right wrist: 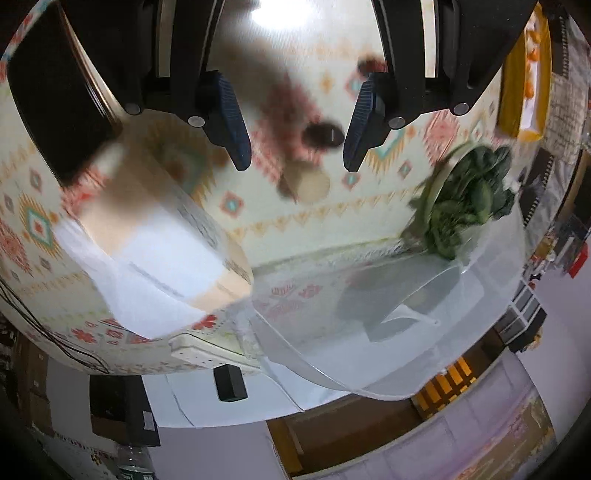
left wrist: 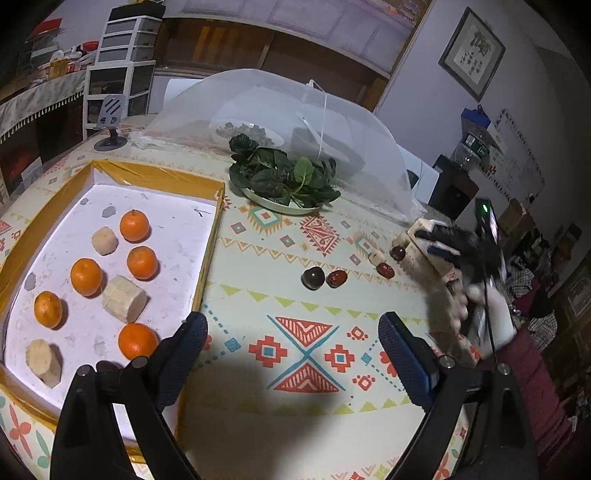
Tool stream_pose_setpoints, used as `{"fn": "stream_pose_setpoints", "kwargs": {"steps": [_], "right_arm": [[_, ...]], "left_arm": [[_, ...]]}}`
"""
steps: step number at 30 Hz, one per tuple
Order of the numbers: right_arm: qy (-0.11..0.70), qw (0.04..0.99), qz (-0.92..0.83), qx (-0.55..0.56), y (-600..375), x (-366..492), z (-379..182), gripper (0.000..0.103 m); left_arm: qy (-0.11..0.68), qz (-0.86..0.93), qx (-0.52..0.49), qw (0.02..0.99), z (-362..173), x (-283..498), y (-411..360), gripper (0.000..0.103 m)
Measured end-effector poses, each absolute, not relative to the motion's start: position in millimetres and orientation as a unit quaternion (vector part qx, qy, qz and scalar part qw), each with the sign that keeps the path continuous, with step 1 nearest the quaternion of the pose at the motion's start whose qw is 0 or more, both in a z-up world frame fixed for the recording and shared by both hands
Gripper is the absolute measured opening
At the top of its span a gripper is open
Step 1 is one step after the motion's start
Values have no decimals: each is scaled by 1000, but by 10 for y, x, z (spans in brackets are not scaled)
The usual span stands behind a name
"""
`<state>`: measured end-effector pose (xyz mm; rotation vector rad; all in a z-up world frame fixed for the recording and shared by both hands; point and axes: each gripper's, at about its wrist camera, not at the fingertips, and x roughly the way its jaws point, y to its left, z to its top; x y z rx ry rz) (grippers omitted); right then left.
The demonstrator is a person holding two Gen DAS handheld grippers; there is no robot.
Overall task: Organize fruits
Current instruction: 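Grasp a white yam chunk on the table with the right tool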
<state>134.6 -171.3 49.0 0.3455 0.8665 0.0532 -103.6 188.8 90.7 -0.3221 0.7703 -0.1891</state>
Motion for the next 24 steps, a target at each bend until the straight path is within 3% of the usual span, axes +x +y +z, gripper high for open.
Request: {"fn": "stream_pose_setpoints", "kwargs": {"steps": [5, 6, 8, 13, 20, 24], "right_arm": [[450, 881, 0, 146, -1643, 1722, 314, 56], [448, 881, 8, 151, -1643, 1727, 314, 51], [448, 881, 23, 148, -1603, 1699, 351, 28], [468, 877, 32, 101, -1452, 1483, 425, 28], [524, 830, 126, 143, -1648, 709, 420, 28], [496, 838, 163, 160, -1767, 220, 501, 28]], "left_arm": [[376, -89, -157, 909, 887, -957, 1910, 93], [377, -90, -157, 909, 884, -946, 1915, 93], [379, -90, -158, 907, 869, -924, 1922, 93], [391, -106, -180, 896, 806, -893, 1925, 93], [380, -114, -183, 899, 876, -995, 1927, 93], [380, -122, -189, 897, 876, -1001, 1886, 93]]}}
